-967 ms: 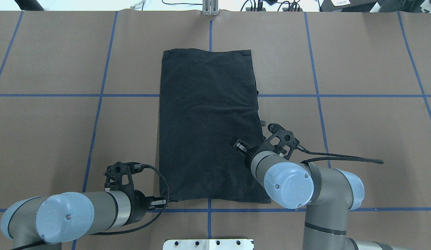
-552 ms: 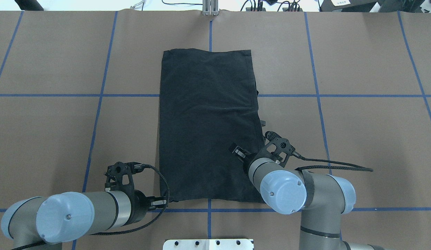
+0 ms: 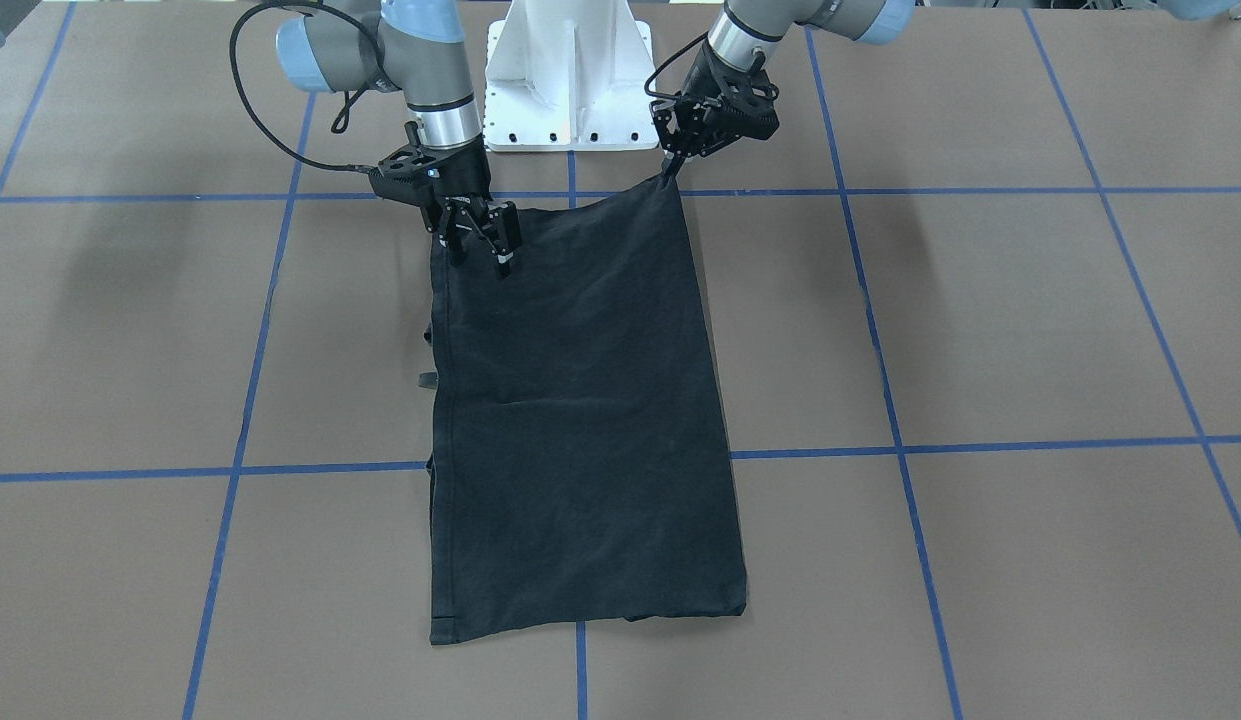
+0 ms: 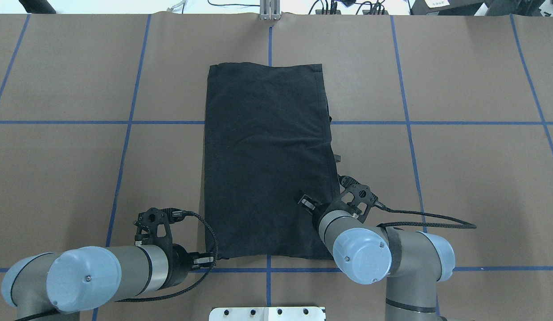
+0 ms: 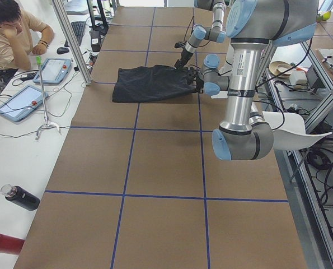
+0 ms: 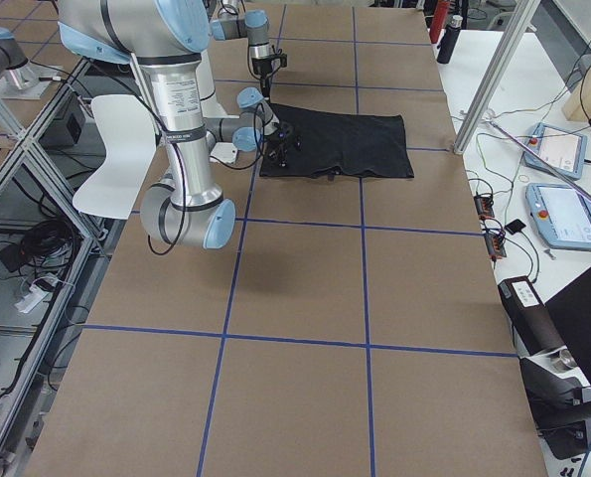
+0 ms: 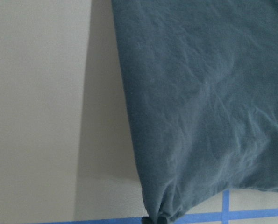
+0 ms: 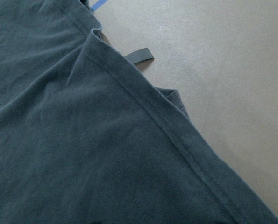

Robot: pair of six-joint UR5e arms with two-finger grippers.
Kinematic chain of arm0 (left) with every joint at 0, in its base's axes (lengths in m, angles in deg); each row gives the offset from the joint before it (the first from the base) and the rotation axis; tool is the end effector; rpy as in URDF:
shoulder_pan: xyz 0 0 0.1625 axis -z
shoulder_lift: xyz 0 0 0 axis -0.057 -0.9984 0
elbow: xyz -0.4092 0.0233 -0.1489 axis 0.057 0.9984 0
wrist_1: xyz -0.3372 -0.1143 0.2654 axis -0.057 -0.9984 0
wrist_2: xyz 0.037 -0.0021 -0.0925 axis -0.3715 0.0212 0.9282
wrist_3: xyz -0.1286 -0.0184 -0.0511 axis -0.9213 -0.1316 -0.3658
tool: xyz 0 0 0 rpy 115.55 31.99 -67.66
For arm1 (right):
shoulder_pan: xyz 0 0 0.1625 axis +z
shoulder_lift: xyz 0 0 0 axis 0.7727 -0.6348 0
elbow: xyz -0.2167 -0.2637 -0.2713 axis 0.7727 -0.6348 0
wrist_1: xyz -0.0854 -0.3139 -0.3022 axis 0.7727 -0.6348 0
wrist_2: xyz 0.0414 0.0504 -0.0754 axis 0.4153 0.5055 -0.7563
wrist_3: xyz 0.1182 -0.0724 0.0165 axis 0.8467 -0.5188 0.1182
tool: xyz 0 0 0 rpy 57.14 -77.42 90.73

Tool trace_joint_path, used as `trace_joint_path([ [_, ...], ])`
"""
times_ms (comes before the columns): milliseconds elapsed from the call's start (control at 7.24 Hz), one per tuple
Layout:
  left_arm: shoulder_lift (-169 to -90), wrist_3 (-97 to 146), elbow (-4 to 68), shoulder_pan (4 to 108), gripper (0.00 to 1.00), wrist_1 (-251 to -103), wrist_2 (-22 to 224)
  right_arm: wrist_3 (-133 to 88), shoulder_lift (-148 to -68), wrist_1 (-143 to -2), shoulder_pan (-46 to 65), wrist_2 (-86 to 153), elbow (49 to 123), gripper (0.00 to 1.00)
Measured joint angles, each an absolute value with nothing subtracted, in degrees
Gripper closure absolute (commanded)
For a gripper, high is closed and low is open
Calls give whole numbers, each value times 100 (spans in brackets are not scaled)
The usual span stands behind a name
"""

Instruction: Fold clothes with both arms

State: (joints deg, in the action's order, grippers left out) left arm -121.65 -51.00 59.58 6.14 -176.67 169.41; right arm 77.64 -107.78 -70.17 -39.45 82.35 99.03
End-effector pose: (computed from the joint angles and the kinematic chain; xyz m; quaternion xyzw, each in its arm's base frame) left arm 0.5511 -0.2265 0.2826 0.0451 0.5432 -0.0681 0.8356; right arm -0.6128 -0.3006 0.3201 0.0815 -0.4476 0.3525 0.8178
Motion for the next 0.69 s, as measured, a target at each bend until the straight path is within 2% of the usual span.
trace_joint_path([
  [276,-12165,-5100,5959,610,100,-17667,16941,7772,-10799,-7027,-3973,8205,9870,38],
  [691,-12165,-5100,5961,611,100,-17667,16946,7816,-10748,-7028,-3997,8169,9773,38],
])
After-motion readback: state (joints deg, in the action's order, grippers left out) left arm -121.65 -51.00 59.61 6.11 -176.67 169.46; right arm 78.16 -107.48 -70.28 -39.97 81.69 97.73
